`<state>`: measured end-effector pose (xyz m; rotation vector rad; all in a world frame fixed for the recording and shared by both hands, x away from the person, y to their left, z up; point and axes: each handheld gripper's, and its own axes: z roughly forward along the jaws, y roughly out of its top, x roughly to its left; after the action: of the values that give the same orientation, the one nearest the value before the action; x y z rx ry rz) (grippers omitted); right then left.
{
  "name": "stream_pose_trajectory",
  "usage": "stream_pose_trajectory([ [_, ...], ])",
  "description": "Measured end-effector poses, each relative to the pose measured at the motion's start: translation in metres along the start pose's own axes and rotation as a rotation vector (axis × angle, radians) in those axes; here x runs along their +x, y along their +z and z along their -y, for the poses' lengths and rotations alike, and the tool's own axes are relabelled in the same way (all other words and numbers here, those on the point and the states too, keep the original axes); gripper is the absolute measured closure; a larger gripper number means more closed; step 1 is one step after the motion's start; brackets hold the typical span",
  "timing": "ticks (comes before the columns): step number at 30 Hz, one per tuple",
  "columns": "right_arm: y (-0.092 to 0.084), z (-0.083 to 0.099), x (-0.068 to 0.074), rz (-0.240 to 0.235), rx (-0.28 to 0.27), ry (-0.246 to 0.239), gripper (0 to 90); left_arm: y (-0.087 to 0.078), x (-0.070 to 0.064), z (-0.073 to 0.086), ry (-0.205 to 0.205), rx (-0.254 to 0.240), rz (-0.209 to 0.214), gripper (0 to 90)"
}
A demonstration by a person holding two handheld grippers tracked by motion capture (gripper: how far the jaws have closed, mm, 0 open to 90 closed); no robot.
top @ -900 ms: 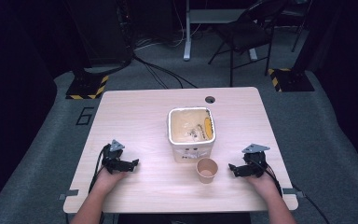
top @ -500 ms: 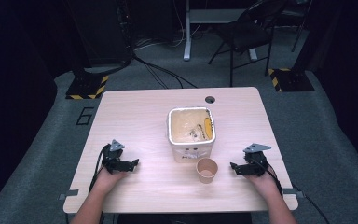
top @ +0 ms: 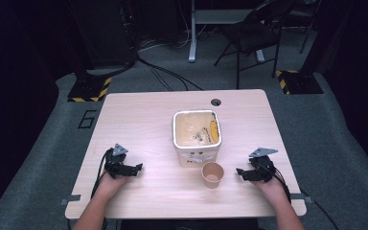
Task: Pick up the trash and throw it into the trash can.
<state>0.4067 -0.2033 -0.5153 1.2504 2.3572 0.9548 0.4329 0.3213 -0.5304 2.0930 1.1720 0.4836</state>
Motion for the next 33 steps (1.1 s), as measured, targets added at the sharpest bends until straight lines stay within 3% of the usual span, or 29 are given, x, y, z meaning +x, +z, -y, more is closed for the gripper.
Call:
stream_pose_trajectory([
  [6, -0.015, -0.01, 0.005, -0.006, -0.054, 0.009, 23.0, 0.0, 0.0, 0.0, 0.001, 0.0, 0.0, 0.2],
  [14, -0.037, -0.03, 0.018, -0.029, -0.09, -0.024, 19.4, 0.0, 0.0, 0.0, 0.003, 0.0, 0.0, 0.2],
  [21, -0.048, -0.032, 0.03, -0.075, -0.118, -0.011, 14.2, 0.0, 0.0, 0.0, 0.003, 0.0, 0.0, 0.2],
  [29, -0.057, -0.034, 0.043, -0.104, -0.131, -0.046, 13.2, 0.0, 0.0, 0.0, 0.002, 0.001, 0.001, 0.2],
  [33, -0.062, -0.036, 0.052, -0.147, -0.149, -0.06, 13.0, 0.0, 0.0, 0.0, 0.003, 0.0, 0.0, 0.2],
])
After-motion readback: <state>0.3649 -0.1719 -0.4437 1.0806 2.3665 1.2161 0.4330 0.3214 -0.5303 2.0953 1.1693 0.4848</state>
